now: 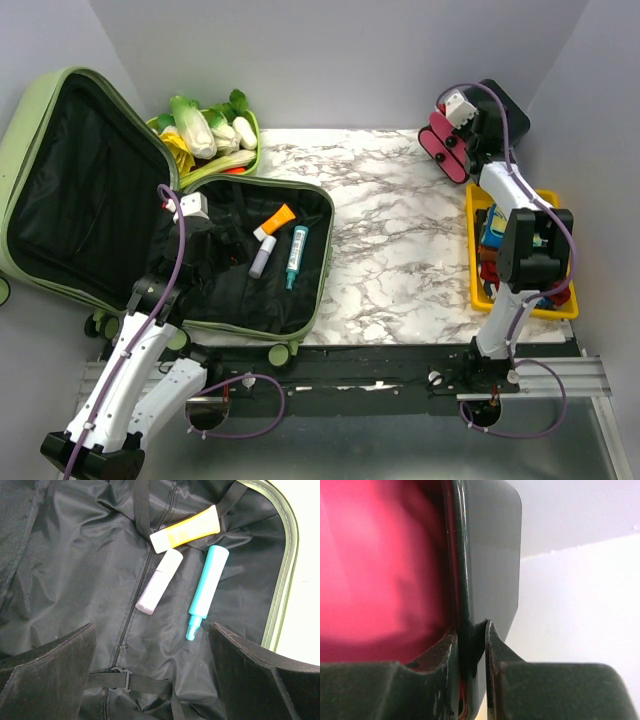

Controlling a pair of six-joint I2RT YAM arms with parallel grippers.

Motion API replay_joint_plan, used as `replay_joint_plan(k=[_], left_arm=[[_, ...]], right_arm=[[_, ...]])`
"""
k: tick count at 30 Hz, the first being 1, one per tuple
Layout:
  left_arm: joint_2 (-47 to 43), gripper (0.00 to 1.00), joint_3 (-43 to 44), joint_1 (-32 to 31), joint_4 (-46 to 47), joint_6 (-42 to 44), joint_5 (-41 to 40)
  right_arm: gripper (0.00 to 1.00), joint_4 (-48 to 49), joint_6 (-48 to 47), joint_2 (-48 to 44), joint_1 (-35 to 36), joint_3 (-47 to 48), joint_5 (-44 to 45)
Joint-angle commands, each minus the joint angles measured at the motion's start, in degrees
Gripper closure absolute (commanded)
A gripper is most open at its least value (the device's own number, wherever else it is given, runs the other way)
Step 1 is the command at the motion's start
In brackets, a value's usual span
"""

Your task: Open, take out, and arrange the luggage

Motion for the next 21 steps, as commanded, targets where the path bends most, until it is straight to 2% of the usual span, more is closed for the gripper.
replay_joint_plan(k=[1,7,12,16,21], left_arm=[[-0.1,0.01,0.28,0.3,1.08,-0.21,-0.9],[0.25,0.01,0.28,0.3,1.25,-0.12,-0.28],[-0.1,0.01,-0.34,0.21,1.52,-0.12,0.25],[-0.62,0.01,-0.34,0.3,1.78,-0.12,0.77],[-1.33,0.01,-0.6,0.21,2.13,-0.12,1.74]], right_arm=[[0.88,-1.89,10.72,-4.4,1.33,-6.85,-8.0],[0.98,-0.93,11.25,-8.88,4.75,-14.25,-9.42],[0.99,-1.27,13.09,-14.14,9.24,-20.57,-6.34],[0.99,-4.52,16.52,-18.36,15.46,-24.09,-4.59],[0.96,-11.54,23.8,-21.19,23.38,-27.52,7.18]])
